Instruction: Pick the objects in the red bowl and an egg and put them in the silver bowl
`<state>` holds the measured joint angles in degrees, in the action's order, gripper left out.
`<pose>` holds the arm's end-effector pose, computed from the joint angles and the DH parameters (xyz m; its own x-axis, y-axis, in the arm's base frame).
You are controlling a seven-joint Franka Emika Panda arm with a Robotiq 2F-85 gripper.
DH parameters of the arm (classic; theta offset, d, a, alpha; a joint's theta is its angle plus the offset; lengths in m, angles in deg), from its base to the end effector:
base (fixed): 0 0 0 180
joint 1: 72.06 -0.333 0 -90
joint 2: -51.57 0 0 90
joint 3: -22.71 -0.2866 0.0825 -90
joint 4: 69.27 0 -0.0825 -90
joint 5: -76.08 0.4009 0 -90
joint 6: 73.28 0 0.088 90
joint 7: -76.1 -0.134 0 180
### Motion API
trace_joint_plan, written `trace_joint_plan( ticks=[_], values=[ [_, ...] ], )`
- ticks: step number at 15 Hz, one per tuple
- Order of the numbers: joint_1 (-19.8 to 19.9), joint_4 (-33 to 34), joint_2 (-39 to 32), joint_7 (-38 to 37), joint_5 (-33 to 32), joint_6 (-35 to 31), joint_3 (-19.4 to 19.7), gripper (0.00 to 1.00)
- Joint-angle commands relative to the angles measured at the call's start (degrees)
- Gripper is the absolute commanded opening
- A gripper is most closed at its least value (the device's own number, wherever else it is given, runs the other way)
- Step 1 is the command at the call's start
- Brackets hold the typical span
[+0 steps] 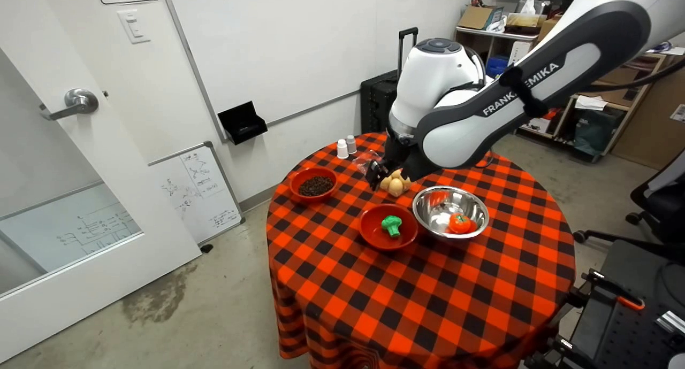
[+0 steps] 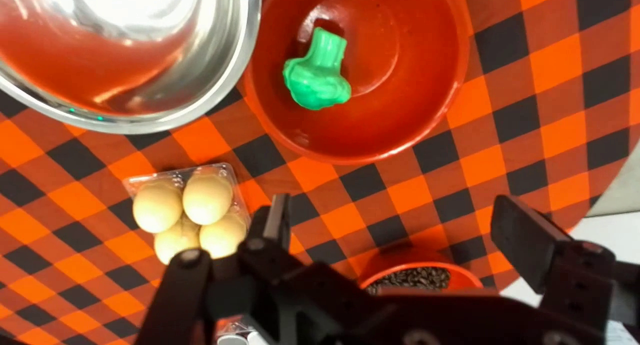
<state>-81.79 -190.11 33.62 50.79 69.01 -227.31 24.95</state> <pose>0.6075 0.0823 0.2268 0.9416 -0.1982 0.2723 -0.1988 -0.9797 -0.0258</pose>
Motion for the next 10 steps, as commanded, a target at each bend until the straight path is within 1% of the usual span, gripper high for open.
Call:
trace_joint_plan(
  ticks=[1, 3, 6, 10],
  values=[
    [-2.65, 6.07, -6.31, -6.58, -3.81, 5.39, 3.83, 1.00],
    [-3.00, 8.19, -8.91, -8.28, -3.17, 8.17, 4.23, 1.00],
    [-2.52, 11.48, -12.03, -8.46, -0.34, 12.29, 2.97, 1.00],
    [-2.92, 14.88, -14.97, -8.65, 0.73, 16.06, 2.35, 1.00]
  ],
)
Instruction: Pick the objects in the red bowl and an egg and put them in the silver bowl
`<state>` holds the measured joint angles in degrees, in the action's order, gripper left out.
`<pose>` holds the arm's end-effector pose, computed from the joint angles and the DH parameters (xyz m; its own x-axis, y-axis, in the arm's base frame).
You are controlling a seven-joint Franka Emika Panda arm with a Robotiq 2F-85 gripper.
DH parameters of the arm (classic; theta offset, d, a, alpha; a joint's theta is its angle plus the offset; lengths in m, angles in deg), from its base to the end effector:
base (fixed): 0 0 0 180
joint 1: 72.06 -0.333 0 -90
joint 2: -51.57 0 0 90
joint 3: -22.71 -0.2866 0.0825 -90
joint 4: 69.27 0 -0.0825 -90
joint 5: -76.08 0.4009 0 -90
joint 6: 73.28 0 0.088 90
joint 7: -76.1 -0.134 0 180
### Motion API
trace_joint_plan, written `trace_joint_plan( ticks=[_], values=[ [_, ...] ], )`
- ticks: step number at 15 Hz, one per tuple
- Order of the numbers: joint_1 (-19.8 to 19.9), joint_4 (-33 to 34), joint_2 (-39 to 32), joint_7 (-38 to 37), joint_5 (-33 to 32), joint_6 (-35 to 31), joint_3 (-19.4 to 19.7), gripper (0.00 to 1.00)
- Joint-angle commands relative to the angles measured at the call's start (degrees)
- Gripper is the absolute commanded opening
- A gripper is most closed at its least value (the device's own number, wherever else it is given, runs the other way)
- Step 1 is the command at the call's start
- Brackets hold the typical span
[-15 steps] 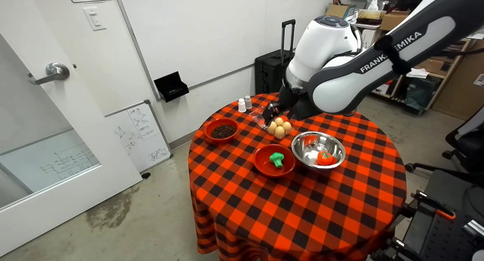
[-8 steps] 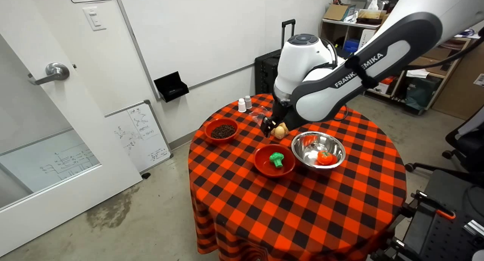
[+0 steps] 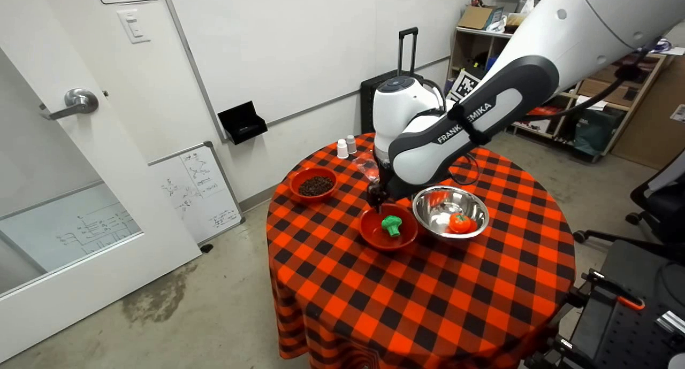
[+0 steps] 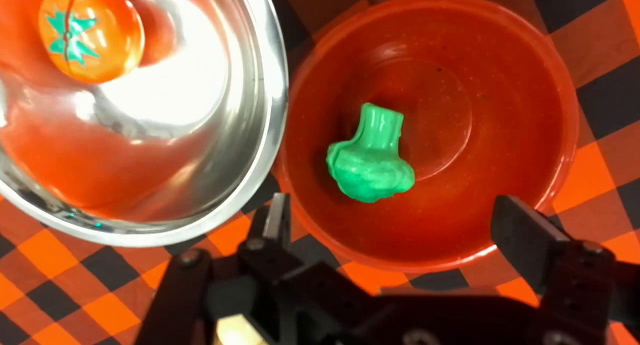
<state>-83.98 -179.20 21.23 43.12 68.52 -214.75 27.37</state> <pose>0.6222 0.0768 0.1522 0.9427 -0.3240 0.0795 -0.3308 -0.9387 0.0972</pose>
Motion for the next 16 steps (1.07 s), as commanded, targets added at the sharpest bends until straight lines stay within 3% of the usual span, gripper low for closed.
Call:
trace_joint_plan(
  ticks=[1, 6, 16],
  values=[
    [-0.67, 4.23, -3.13, -0.87, 1.40, 3.04, -0.20, 1.00],
    [-0.71, 5.01, -5.37, -0.26, 1.51, -0.15, -0.23, 1.00],
    [-0.98, 6.71, -8.98, 0.24, 1.13, -0.20, 0.48, 1.00]
  ],
)
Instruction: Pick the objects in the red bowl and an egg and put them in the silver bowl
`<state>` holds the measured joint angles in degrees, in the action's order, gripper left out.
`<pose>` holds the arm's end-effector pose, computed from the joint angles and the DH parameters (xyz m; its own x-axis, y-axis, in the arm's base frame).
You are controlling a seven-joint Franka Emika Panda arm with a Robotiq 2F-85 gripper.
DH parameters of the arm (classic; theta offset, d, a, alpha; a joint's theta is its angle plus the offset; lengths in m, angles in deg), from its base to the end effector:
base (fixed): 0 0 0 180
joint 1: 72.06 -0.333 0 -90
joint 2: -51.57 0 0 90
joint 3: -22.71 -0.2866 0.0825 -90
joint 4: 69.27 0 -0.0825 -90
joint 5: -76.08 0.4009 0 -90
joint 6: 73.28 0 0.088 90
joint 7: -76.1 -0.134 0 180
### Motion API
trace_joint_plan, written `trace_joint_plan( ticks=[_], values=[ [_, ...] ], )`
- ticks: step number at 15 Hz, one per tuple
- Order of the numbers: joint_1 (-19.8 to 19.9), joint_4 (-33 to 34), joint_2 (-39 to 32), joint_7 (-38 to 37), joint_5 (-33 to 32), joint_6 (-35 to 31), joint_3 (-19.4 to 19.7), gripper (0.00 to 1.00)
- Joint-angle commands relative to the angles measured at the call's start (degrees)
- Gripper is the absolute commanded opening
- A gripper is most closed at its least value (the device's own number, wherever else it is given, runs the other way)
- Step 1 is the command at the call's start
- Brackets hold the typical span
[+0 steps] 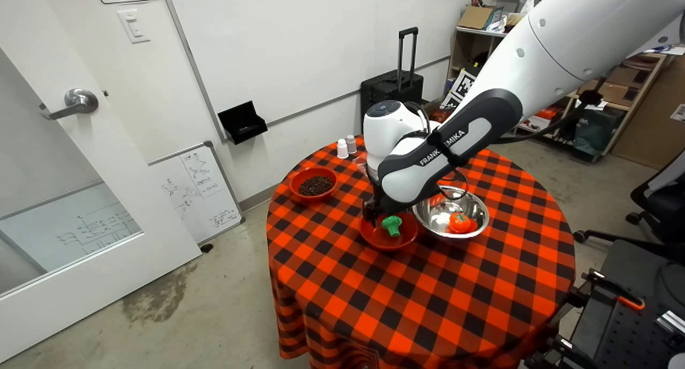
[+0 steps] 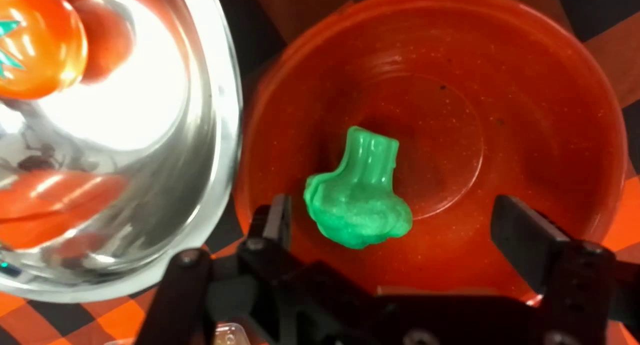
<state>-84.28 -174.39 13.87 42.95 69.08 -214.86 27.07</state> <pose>0.6285 0.0844 0.1052 0.9462 -0.3209 0.0419 -0.3236 -0.9391 0.1158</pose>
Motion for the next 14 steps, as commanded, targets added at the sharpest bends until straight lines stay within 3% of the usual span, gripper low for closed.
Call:
trace_joint_plan(
  ticks=[1, 10, 14],
  values=[
    [-0.72, 2.02, -1.85, 0.42, 0.52, -0.16, 0.84, 1.00],
    [-0.54, 2.42, -4.06, 0.79, 0.87, -0.72, 0.91, 1.00],
    [-0.59, 2.90, -4.69, 1.30, 0.75, -0.63, 0.94, 0.78]
  ],
)
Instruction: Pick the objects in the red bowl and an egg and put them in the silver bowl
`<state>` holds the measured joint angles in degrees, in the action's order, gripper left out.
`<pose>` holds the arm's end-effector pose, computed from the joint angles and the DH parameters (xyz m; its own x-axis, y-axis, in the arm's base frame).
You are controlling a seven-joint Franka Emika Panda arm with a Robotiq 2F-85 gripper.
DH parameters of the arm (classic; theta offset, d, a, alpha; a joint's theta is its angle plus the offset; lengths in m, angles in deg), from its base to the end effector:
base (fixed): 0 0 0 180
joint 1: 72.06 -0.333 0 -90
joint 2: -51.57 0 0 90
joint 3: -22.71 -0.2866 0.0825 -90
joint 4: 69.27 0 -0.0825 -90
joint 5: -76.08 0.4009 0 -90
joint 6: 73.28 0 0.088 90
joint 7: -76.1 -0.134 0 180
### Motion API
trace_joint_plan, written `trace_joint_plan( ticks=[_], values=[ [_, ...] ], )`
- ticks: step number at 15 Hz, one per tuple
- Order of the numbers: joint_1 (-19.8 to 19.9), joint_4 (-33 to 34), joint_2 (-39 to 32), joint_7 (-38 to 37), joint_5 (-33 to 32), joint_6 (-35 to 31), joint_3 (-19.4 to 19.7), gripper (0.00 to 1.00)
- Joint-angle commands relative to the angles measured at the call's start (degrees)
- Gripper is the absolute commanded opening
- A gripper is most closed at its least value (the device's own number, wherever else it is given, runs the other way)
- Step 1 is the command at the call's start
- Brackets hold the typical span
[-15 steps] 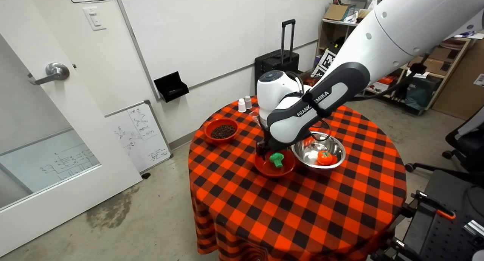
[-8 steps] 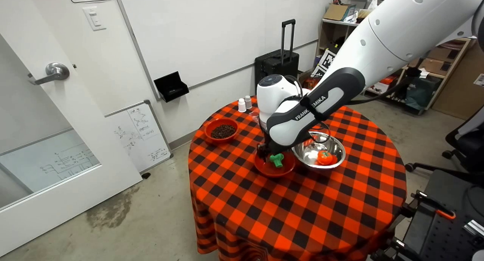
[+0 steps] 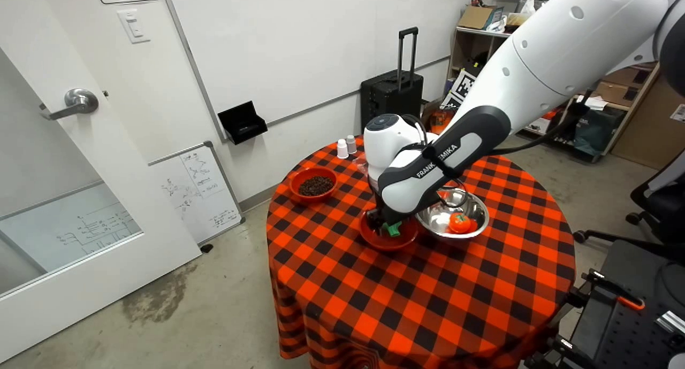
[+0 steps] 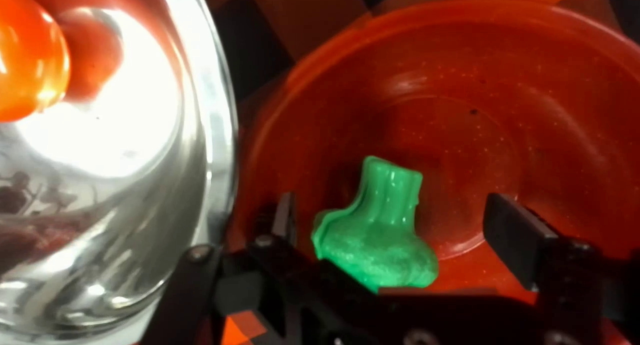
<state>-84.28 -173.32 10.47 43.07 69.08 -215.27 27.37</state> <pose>0.6234 0.0799 0.0758 0.9471 -0.3207 0.0150 -0.3197 -0.9376 0.1366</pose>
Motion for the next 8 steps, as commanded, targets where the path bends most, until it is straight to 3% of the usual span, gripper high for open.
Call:
trace_joint_plan(
  ticks=[1, 2, 4, 7, 8],
  values=[
    [-0.63, 1.92, -1.35, 1.26, 0.68, -0.22, 0.68, 0.68],
    [-0.65, 1.99, -1.38, 1.35, 0.65, -0.18, 0.70, 0.55],
    [-0.70, 2.11, -1.42, 1.57, 0.55, -0.22, 0.73, 0.39],
    [-0.76, 2.33, -1.44, 1.81, 0.45, -0.39, 0.73, 0.18],
    [-0.80, 2.40, -1.47, 1.92, 0.39, -0.44, 0.73, 0.18]
  ],
)
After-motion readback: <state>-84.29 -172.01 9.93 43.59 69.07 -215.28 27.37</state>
